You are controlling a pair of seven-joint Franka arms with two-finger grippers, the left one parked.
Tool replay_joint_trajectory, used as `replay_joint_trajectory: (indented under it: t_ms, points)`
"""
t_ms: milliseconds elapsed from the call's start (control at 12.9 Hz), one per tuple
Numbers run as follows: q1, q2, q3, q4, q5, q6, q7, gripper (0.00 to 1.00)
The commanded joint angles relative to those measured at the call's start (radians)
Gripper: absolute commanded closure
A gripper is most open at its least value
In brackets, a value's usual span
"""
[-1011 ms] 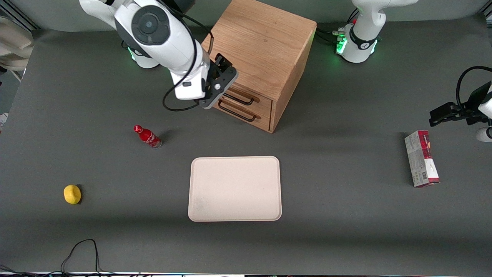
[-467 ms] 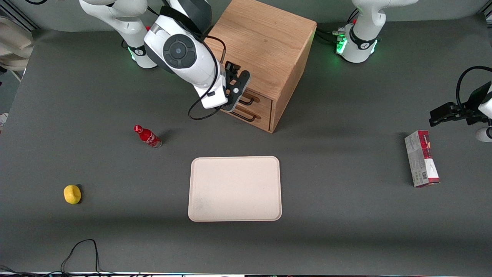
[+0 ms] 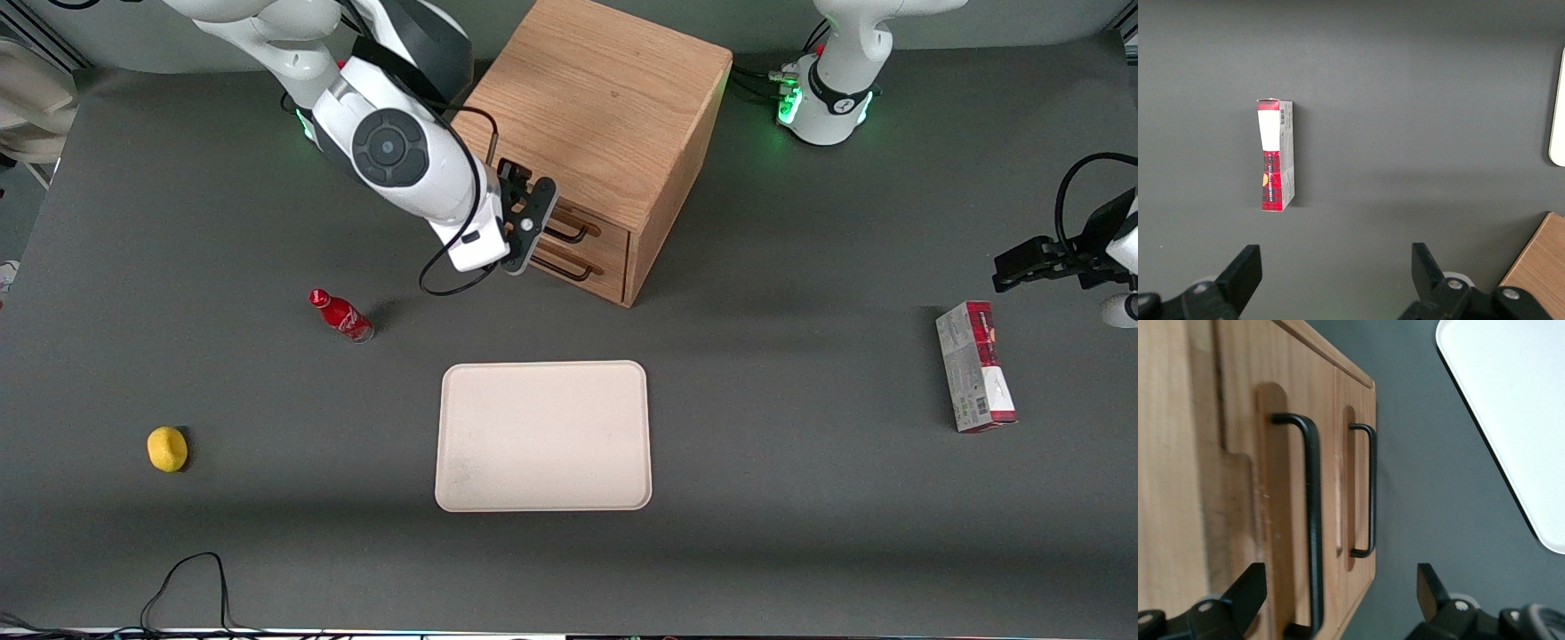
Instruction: Open upper drawer
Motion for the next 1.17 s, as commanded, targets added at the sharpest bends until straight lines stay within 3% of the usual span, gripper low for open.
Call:
replay_joint_trajectory:
  t_ms: [0,622,1089]
  points:
    - [-0.004,0.022,-0.001,-0.006,-0.001,0.020,-0.040,0.00]
    - [0.015,0.088,-0.001,-0.008,-0.035,0.072,-0.038,0.00]
    - [0.033,0.122,-0.002,-0.011,-0.104,0.104,-0.030,0.00]
